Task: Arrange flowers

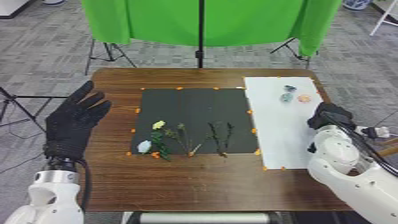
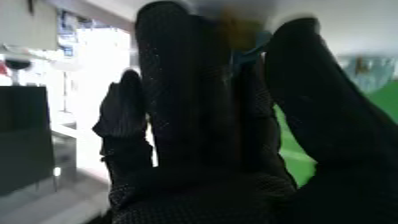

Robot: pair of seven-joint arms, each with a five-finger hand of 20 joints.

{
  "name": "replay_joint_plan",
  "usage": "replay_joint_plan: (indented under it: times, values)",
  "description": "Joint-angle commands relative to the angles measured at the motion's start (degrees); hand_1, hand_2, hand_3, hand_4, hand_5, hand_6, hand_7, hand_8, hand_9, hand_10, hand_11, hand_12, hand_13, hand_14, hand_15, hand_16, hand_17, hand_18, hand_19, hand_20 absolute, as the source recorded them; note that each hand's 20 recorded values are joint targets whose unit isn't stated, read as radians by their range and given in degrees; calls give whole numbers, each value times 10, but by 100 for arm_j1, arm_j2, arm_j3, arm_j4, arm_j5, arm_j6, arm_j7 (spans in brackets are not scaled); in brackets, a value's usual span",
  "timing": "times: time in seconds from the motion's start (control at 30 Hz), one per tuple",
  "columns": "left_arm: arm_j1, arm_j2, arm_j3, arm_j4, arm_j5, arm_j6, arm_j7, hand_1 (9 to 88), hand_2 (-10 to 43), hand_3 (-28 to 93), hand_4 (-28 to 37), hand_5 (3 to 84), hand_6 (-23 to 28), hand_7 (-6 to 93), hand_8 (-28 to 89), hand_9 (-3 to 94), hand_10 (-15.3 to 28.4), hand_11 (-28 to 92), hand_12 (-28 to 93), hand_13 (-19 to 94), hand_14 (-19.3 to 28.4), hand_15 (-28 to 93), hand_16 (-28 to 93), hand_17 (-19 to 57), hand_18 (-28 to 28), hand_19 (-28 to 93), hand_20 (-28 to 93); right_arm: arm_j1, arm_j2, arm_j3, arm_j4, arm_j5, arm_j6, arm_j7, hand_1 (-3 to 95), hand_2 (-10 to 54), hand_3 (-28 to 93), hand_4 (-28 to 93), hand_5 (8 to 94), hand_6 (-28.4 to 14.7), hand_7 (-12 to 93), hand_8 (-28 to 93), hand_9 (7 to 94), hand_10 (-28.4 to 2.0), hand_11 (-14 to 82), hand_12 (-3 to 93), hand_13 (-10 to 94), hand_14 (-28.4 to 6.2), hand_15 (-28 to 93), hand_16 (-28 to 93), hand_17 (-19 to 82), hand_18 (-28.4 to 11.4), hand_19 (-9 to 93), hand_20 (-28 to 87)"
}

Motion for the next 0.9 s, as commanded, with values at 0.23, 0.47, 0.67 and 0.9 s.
replay_joint_plan:
  times: [0.23,0.47,0.67,0.9]
  values:
    - [154,-163,23,32,-7,-23,-112,243,57,785,-235,393,88,133,-94,356,200,246,123,261,279,531,-72,-71,284,524,202,-48,125,-270,-243,-889,1106,84,607,-95,672,-283,894,5,162,21,937,-64,167,273,890,-24,523,203,423,-215,932,423]
    - [271,-209,-28,5,10,-24,-117,240,56,788,-235,393,89,133,-93,356,200,246,123,262,279,531,-72,-71,284,522,206,216,-301,-272,-897,-1140,1161,-937,596,-95,697,-283,899,1,158,26,937,-65,196,269,893,-25,523,211,425,-218,932,438]
    - [268,-267,-58,4,38,-58,-147,240,56,788,-239,393,88,135,-94,356,200,246,123,261,278,530,-72,-71,284,521,211,967,-1461,-1010,-1031,-984,871,-2209,588,-95,710,-283,899,0,157,30,937,-68,202,269,888,-26,536,217,418,-218,932,450]
    - [151,-196,-49,-31,52,-3,-114,238,56,790,-240,393,89,134,-95,357,200,248,124,262,277,531,-71,-71,284,519,215,1790,-2903,-1938,-201,-923,323,-3179,582,-95,717,-283,894,2,158,33,937,-69,200,271,878,-28,552,221,406,-215,932,461]
